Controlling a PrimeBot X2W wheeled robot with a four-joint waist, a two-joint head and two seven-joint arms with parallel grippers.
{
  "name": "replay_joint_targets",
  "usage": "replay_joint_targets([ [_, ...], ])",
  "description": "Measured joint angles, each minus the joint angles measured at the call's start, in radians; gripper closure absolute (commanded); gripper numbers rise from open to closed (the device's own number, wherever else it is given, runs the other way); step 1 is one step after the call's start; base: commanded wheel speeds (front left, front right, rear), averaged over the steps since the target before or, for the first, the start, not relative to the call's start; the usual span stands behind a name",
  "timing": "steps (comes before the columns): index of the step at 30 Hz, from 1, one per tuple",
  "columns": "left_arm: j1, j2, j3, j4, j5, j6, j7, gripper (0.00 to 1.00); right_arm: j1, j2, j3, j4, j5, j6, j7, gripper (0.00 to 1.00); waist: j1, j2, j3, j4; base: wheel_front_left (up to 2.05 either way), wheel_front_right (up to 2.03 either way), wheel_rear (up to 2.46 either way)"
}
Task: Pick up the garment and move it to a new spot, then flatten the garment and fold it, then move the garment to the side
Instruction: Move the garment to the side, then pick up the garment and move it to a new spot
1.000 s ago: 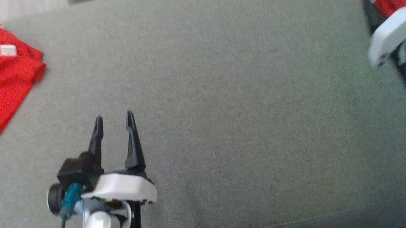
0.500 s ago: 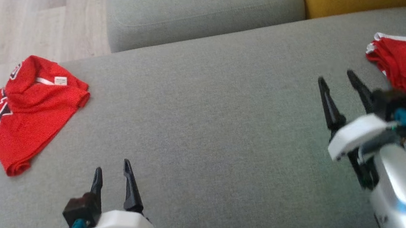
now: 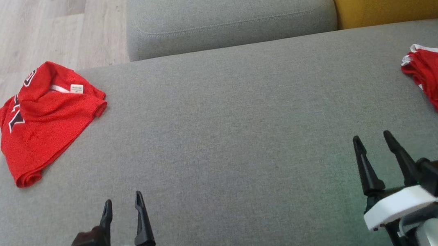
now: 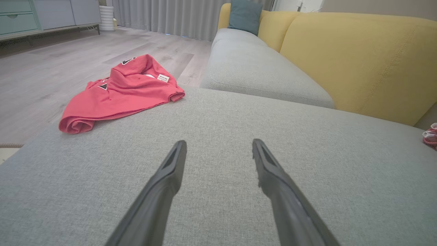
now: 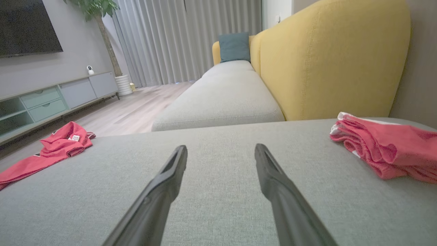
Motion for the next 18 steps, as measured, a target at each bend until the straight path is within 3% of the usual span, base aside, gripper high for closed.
replay_joint_targets([
  [18, 0.001, -0.001, 0.002, -0.007, 0.016, -0.010, 0.000, 0.00, 0.042, 0.000, 0.003, -0.095, 0.004, 0.000, 0.021, 0.00, 0.0000, 0.0000, 0.002, -0.005, 0.00, 0.00, 0.00],
])
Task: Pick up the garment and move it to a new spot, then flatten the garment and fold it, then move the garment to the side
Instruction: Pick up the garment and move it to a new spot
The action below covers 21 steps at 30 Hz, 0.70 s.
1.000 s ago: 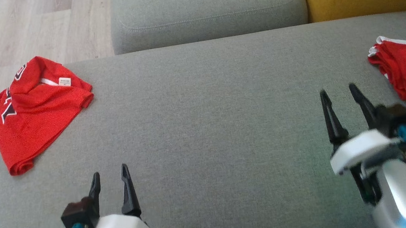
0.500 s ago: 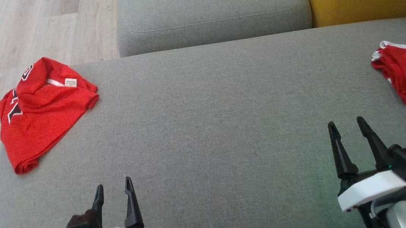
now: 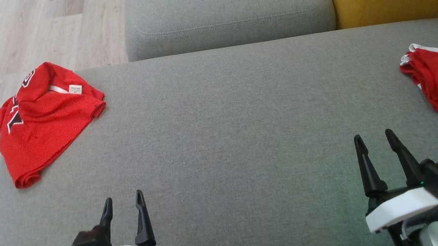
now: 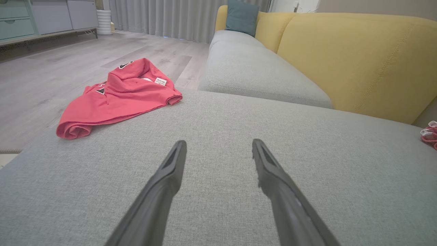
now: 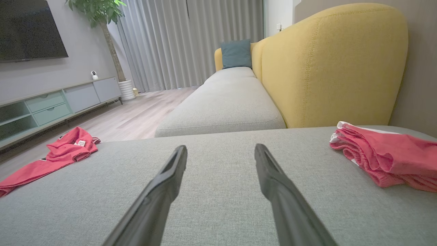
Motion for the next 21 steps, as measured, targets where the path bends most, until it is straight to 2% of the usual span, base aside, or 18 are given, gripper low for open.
replay_joint_targets([
  [12, -0.001, 0.000, -0.001, -0.001, 0.009, 0.000, 0.000, 0.00, 0.001, 0.000, 0.001, -0.006, -0.001, 0.000, 0.007, 0.00, 0.0000, 0.0000, 0.001, 0.028, 0.00, 0.00, 0.00],
  [16, -0.003, -0.001, -0.002, -0.010, 0.011, -0.001, 0.000, 0.00, 0.002, 0.000, -0.005, -0.013, -0.001, 0.000, 0.007, 0.00, 0.0000, 0.0000, 0.002, 0.079, 0.00, 0.00, 0.00],
  [21, -0.019, 0.000, 0.003, -0.022, 0.019, 0.000, 0.000, 0.00, 0.002, 0.000, -0.006, -0.014, -0.001, 0.000, 0.002, 0.00, 0.0000, 0.0000, 0.004, 0.183, 0.00, 0.00, 0.00],
])
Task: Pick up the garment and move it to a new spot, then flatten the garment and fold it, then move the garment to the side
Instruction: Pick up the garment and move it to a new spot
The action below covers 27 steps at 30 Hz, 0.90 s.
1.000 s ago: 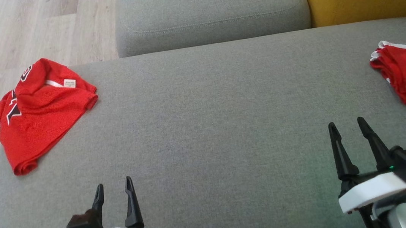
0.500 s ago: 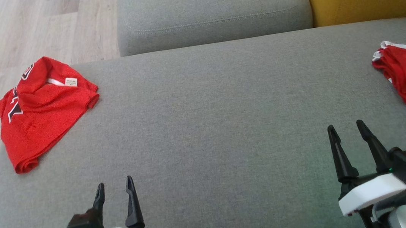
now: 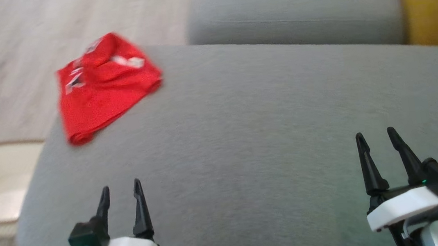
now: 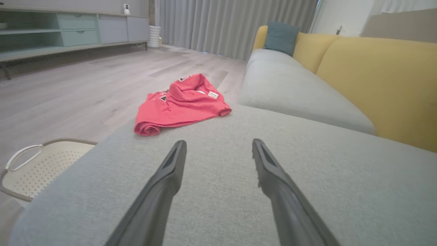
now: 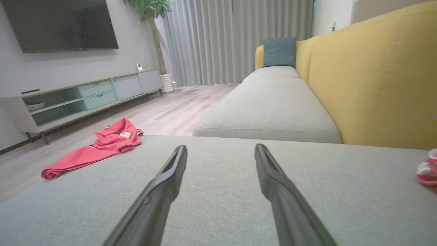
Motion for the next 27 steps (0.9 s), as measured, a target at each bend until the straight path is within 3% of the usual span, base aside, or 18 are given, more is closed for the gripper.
replay_joint_targets([
  [6, -0.009, 0.003, 0.019, -0.019, 0.007, 0.000, 0.000, 0.00, -0.002, 0.000, 0.016, 0.001, 0.012, 0.000, -0.010, 0.00, 0.0000, 0.0000, 0.007, 0.190, 0.00, 0.00, 0.00],
  [11, 0.002, 0.005, 0.085, -0.074, 0.005, 0.021, 0.000, 0.00, -0.052, 0.001, 0.098, 0.013, 0.012, 0.000, -0.011, 0.00, 0.0000, 0.0000, 0.032, 0.294, 0.00, 0.00, 0.00],
  [17, 0.034, 0.002, 0.121, -0.128, 0.005, 0.037, 0.000, 0.00, -0.128, 0.001, 0.138, 0.051, 0.012, 0.000, -0.012, 0.00, 0.0001, 0.0000, 0.081, 0.335, 0.00, 0.00, 0.00],
  [27, 0.044, 0.001, 0.130, -0.142, 0.005, 0.037, 0.000, 0.00, -0.129, 0.001, 0.130, 0.069, 0.008, 0.000, -0.013, 0.00, 0.0001, 0.0000, 0.090, 0.342, 0.00, 0.00, 0.00],
])
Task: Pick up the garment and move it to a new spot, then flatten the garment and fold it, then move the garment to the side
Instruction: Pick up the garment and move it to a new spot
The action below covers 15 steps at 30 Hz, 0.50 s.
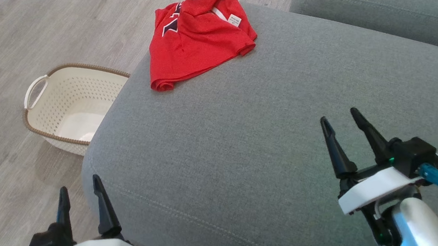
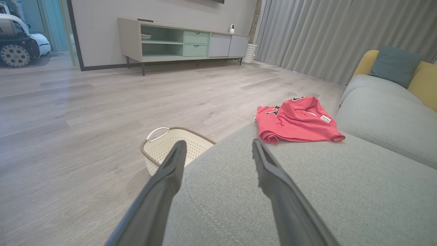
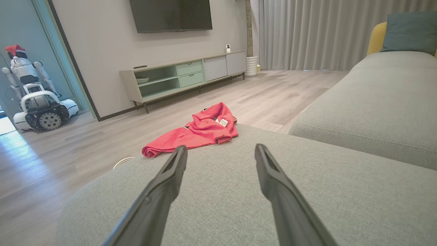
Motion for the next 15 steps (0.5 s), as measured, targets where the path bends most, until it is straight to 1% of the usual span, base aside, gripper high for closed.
replay_joint_targets([
  [4, -0.001, 0.000, 0.001, 0.008, -0.002, -0.010, 0.000, 0.00, 0.003, 0.000, -0.023, -0.016, -0.012, 0.000, 0.000, 0.00, 0.0000, 0.0000, 0.006, 0.003, 0.00, 0.00, 0.00],
  [8, -0.030, 0.013, 0.001, 0.034, -0.008, -0.047, 0.000, 0.00, 0.005, 0.000, -0.068, -0.065, -0.042, 0.000, 0.012, 0.00, 0.0000, 0.0000, 0.040, 0.003, 0.00, 0.00, 0.00],
  [11, -0.124, 0.063, 0.008, 0.042, 0.001, -0.063, 0.006, 0.00, 0.003, 0.000, -0.073, -0.115, -0.068, 0.000, 0.037, 0.00, 0.0000, 0.0000, 0.076, -0.007, 0.00, 0.00, 0.00],
  [15, -0.348, 0.145, 0.013, 0.059, 0.031, -0.108, 0.057, 0.00, -0.016, -0.001, -0.075, -0.179, -0.110, 0.000, 0.071, 0.00, 0.0000, 0.0000, 0.144, -0.047, 0.00, 0.00, 0.00],
])
